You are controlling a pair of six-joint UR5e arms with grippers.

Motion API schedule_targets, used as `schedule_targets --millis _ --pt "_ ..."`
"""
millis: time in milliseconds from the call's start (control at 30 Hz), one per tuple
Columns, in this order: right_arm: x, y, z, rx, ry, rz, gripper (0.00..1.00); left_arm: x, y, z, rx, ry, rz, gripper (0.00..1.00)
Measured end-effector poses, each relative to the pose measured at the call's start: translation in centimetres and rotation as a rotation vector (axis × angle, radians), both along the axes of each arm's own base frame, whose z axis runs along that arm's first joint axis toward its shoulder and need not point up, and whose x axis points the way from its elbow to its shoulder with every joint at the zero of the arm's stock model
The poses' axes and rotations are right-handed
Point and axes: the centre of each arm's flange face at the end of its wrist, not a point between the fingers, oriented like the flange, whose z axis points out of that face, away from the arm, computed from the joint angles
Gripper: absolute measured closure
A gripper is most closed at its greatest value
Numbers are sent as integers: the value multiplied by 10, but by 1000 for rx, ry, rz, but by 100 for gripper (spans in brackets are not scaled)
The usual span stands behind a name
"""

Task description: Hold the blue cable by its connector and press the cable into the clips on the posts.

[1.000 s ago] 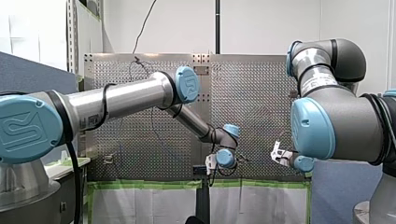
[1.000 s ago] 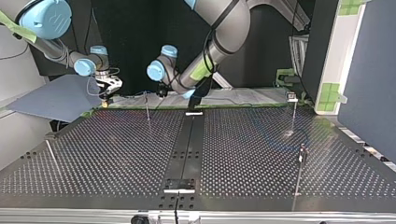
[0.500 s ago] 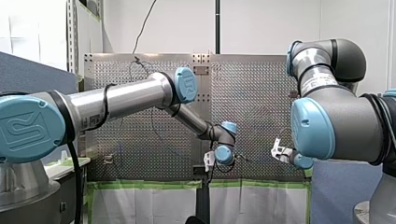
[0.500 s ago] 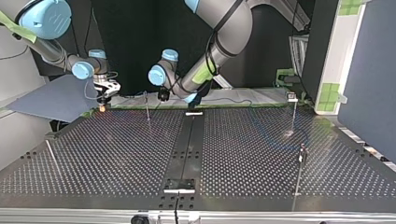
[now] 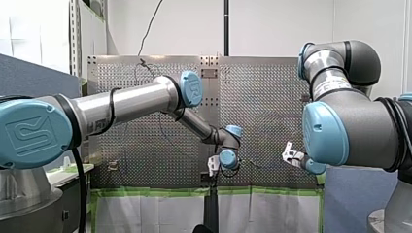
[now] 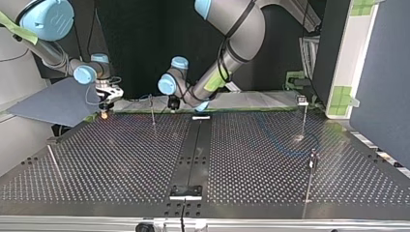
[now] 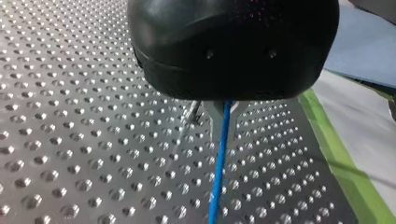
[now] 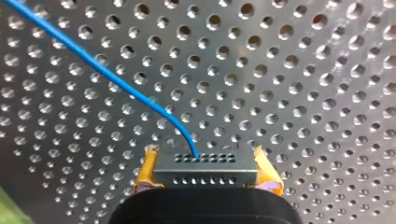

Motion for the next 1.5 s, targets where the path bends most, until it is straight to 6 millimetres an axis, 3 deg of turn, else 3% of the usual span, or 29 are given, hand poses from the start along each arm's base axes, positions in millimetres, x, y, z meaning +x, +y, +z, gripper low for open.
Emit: schedule_targets --millis 200,633,867,1133,1367,1500 --pt "2 -6 5 -17 -9 -6 100 4 7 0 29 8 9 100" --pt "-1 -7 4 -22 6 -88 100 -7 11 -13 67 34 -4 100" --pt "0 -7 -7 -10 14 -107 100 -18 4 -18 71 36 -31 100" --pt "2 -9 -12 -4 17 -108 100 -10 10 -19 62 34 -19 100" --pt "5 -9 -12 -3 17 -105 100 -13 16 -48 74 67 -14 100" --pt "6 -9 -12 -3 16 -104 100 -8 19 -51 66 74 -7 100"
